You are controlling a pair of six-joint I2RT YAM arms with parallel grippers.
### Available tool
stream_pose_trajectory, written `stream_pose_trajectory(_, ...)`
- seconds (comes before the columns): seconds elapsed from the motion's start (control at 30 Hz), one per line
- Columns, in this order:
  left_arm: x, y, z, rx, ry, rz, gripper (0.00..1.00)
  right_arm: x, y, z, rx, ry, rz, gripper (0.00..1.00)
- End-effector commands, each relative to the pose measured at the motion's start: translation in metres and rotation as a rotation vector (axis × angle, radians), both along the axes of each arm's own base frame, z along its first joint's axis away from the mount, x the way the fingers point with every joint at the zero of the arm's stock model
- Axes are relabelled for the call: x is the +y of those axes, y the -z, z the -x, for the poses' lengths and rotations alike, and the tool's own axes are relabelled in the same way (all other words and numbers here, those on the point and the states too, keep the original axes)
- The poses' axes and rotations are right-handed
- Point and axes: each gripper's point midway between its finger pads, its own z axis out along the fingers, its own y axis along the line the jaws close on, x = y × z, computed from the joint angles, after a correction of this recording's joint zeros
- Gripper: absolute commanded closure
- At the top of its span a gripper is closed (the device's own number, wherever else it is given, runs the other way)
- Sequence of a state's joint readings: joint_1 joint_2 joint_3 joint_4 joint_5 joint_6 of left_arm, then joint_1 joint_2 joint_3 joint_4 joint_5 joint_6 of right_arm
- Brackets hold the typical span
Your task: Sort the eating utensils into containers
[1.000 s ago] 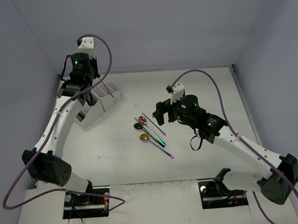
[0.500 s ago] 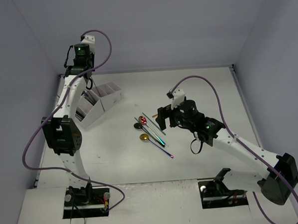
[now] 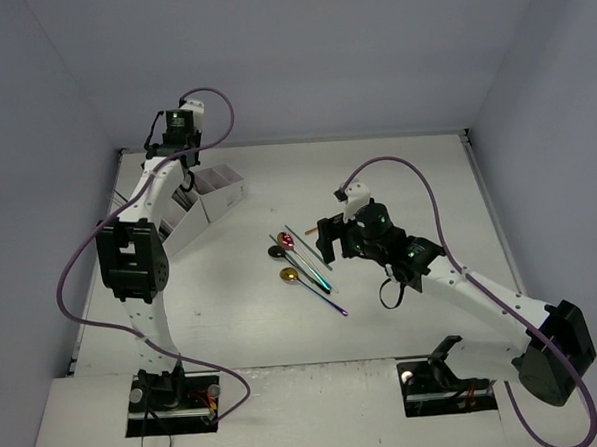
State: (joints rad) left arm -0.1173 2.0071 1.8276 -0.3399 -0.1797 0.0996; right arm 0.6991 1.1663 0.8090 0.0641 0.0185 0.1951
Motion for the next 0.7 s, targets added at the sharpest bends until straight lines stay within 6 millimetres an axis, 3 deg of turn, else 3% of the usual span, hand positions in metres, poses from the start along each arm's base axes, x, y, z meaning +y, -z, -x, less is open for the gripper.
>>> stream_pose_trajectory(0.0,-0.006,-0.051,-0.007,-0.153,0.006,0.041,0.73,-0.007,-0.004,-0.019,-0.035,0.106,-0.022,0.11)
stream_pose_trajectory(0.1,-0.011,-0.062,-0.002,-0.172,0.012,0.068,0.63,-0.018,0.008,-0.027,0.006,0.192,-0.02,0.11)
stream_pose_trajectory(0.23,-0.025,-0.102,0.013,-0.247,0.029,0.108,0.44,-0.04,0.017,-0.044,0.067,0.341,-0.068,0.11)
stream_pose_trajectory(0.33,-0.041,-0.141,0.035,-0.318,0.059,0.141,0.33,-0.054,0.022,-0.058,0.09,0.437,-0.079,0.11)
stream_pose_trajectory(0.47,-0.075,-0.18,0.088,-0.389,0.121,0.211,0.23,-0.071,0.042,-0.076,0.138,0.601,-0.023,0.11)
stream_pose_trajectory(0.57,-0.091,-0.177,0.134,-0.379,0.171,0.261,0.23,-0.075,0.056,-0.093,0.154,0.698,0.015,0.16)
stream_pose_trajectory(0.67,-0.105,-0.152,0.179,-0.336,0.226,0.313,0.23,-0.076,0.075,-0.106,0.192,0.763,0.056,0.19)
